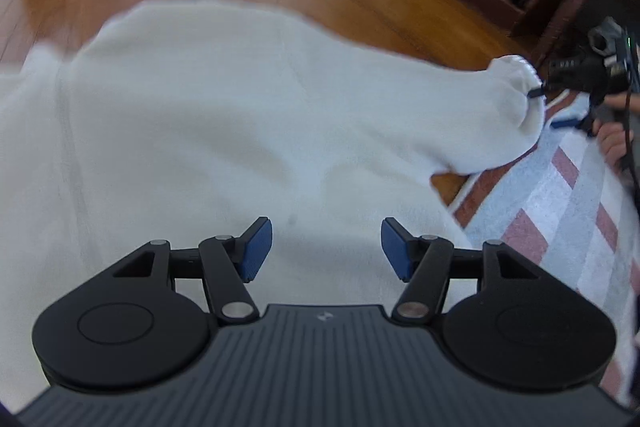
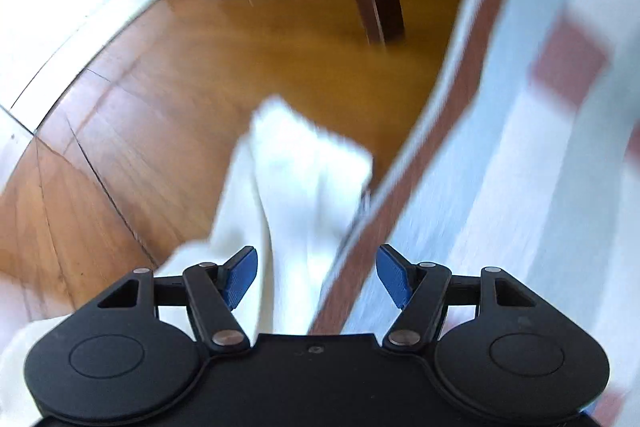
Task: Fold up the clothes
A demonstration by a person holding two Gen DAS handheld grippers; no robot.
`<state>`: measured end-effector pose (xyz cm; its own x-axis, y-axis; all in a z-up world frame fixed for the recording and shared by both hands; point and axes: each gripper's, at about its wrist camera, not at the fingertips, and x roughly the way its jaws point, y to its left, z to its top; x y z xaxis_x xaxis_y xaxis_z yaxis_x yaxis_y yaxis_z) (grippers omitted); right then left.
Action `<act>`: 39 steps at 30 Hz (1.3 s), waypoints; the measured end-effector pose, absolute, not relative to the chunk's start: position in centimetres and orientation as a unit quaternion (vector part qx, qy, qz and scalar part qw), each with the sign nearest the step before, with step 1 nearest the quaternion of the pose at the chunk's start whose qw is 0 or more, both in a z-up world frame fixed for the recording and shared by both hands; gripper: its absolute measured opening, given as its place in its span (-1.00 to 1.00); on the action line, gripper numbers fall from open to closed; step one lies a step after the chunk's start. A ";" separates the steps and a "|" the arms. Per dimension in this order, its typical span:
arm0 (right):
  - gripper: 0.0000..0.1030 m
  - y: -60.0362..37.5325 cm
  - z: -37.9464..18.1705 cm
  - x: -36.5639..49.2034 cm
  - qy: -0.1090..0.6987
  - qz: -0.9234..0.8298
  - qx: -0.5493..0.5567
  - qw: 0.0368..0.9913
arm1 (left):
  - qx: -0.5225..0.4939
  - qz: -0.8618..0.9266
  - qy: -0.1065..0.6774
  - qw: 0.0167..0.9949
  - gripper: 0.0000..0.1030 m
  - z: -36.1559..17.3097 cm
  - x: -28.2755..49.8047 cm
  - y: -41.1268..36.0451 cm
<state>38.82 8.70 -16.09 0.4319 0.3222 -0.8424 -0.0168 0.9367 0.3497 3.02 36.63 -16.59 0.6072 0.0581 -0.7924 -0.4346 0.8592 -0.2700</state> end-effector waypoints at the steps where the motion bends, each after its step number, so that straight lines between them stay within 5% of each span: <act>1: 0.50 8.9 -16.6 38.6 0.521 0.100 0.158 0.833 | -0.244 0.147 0.421 0.861 0.16 -16.5 2.3 36.9; 2: 0.46 9.7 -16.4 38.4 0.497 0.103 0.153 0.848 | -0.252 0.145 0.418 0.861 0.16 -16.4 1.6 37.0; 3: -0.09 10.8 -16.4 38.5 0.490 0.109 0.136 0.854 | -0.244 0.145 0.418 0.863 0.16 -16.4 1.0 37.1; 4: -0.87 12.3 -15.9 38.4 0.478 0.115 0.092 0.866 | -0.234 0.147 0.420 0.864 0.16 -16.4 0.5 37.2; 8: -0.92 20.4 -10.6 36.1 0.290 0.125 -0.216 0.924 | -0.209 0.171 0.442 0.856 0.16 -17.1 -1.6 38.0; 11: -0.83 22.8 -8.5 36.8 0.218 0.080 -0.306 0.923 | -0.234 0.177 0.440 0.849 0.16 -17.5 -3.4 38.5; 12: -0.58 23.2 -8.1 37.2 0.218 0.066 -0.317 0.921 | -0.238 0.182 0.440 0.847 0.16 -17.7 -3.8 38.5; 13: -0.04 23.3 -7.9 37.5 0.234 0.057 -0.322 0.916 | -0.239 0.185 0.441 0.845 0.16 -17.9 -4.1 38.4; 14: 0.19 23.2 -7.8 37.5 0.246 0.053 -0.321 0.913 | -0.238 0.187 0.443 0.844 0.16 -18.1 -4.2 38.2; 26: 0.20 8.9 -12.2 17.0 0.445 0.340 -0.100 0.822 | -0.187 0.153 0.458 0.855 0.16 -15.6 -6.6 32.5; 39: 0.19 -1.3 -13.4 1.6 0.487 0.477 -0.176 0.711 | -0.191 0.135 0.475 0.848 0.16 -15.8 -16.4 25.7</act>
